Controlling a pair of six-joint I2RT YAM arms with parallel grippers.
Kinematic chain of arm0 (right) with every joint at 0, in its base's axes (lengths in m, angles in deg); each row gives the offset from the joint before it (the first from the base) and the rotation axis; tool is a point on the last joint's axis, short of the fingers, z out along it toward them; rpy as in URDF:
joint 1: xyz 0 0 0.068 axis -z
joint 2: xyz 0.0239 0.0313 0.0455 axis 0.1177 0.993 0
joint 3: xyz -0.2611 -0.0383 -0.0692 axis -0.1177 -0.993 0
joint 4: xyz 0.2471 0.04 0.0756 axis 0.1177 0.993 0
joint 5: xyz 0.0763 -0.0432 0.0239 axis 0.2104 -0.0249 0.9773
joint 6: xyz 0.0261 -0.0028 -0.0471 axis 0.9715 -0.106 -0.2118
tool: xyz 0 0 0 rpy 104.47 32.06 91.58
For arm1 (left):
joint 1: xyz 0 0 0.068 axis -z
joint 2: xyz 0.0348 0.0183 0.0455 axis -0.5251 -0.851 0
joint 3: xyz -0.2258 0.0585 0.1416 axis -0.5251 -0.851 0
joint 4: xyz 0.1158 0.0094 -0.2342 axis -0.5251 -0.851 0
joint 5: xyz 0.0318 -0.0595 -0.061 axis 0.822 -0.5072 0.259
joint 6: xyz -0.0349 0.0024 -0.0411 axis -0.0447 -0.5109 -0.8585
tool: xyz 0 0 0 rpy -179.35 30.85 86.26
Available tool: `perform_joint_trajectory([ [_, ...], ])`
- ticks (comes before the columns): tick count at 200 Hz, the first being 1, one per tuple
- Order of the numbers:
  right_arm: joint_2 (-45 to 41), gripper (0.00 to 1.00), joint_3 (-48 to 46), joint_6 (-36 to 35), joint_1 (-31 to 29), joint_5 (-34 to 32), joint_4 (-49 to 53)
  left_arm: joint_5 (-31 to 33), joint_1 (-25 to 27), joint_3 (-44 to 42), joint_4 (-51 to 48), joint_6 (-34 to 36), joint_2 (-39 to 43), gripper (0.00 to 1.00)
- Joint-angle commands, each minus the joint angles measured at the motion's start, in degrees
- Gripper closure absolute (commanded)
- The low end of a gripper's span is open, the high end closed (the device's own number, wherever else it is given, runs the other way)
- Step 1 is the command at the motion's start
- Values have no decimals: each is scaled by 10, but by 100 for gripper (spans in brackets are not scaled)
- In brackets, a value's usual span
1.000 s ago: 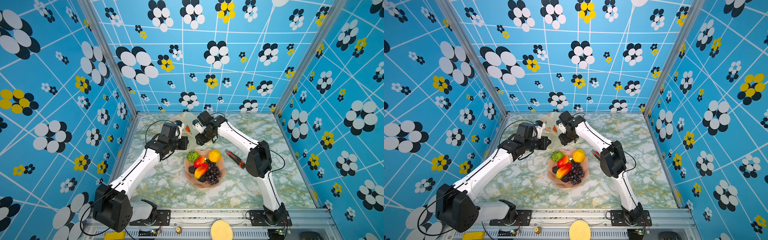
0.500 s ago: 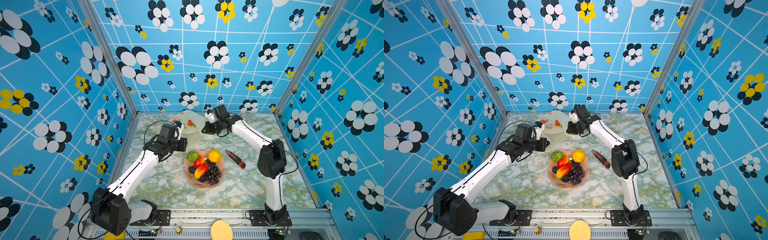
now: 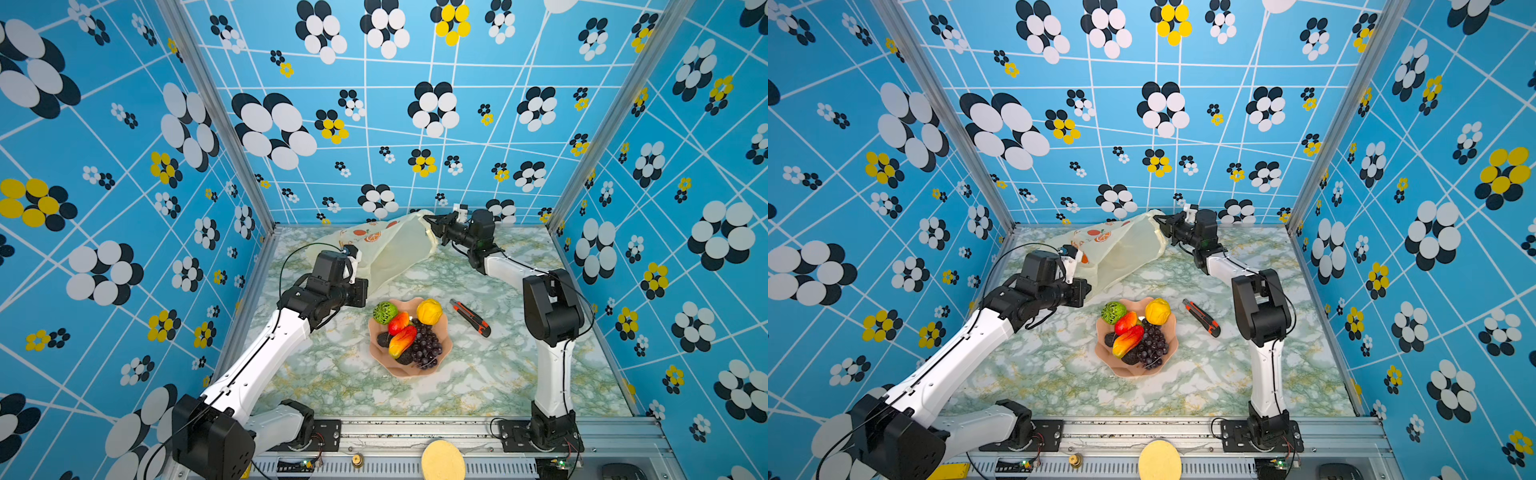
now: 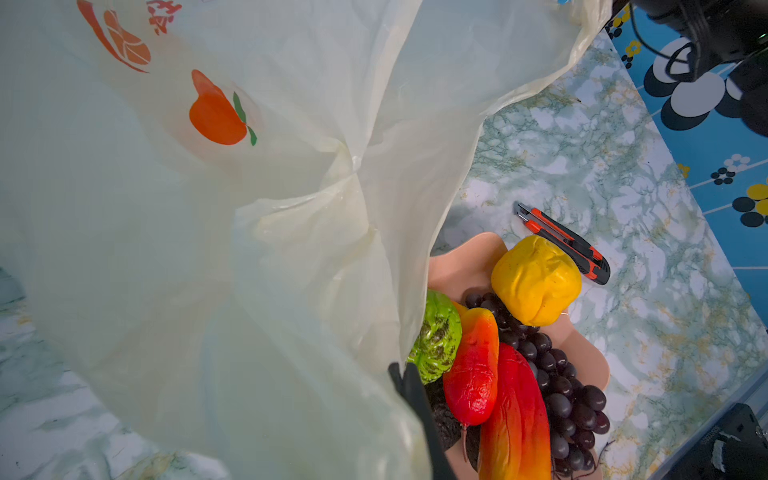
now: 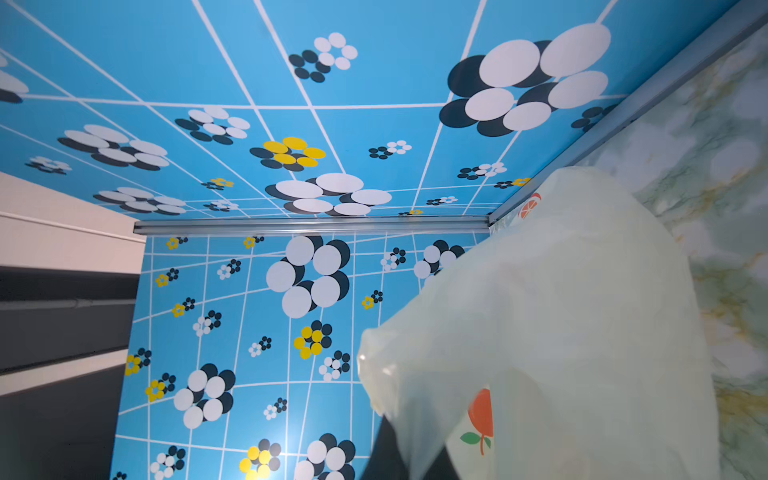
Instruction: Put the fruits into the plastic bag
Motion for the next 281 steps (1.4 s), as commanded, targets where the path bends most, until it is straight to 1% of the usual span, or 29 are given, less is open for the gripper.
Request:
perform_joint_trajectory([
  [1,-3,100,-18,49,0,10,-76,12,4,5,-17,7,23,100],
  [25,1,100,-26,20,-2,23,-42,31,5,20,-33,5,48,100],
  [52,11,100,-16,8,-9,30,-31,58,6,56,-60,5,89,100],
  [75,13,100,-13,11,-9,29,-48,54,9,97,-70,-4,107,100],
  [90,13,100,-22,8,-8,19,-43,45,14,106,-59,-9,109,100],
  [101,21,100,-34,6,-8,7,-21,44,15,95,-48,-9,103,100],
  [118,42,100,-59,13,-9,-7,8,44,14,77,-50,-16,67,100],
  [135,46,100,-79,15,-10,-9,16,6,17,75,-55,-28,22,100],
  [147,43,100,-85,0,-10,-10,40,-7,24,71,-46,-35,4,100],
  [170,32,100,-81,-49,-9,-12,103,-8,33,71,-22,-42,-13,100],
  [189,30,100,-77,-67,-8,-14,128,-10,34,79,-20,-39,-26,100],
  [232,32,100,-91,-69,-5,-16,126,-17,34,75,-20,-39,-43,100],
  [281,38,100,-110,-53,4,-6,84,-18,34,72,-22,-38,-45,100],
])
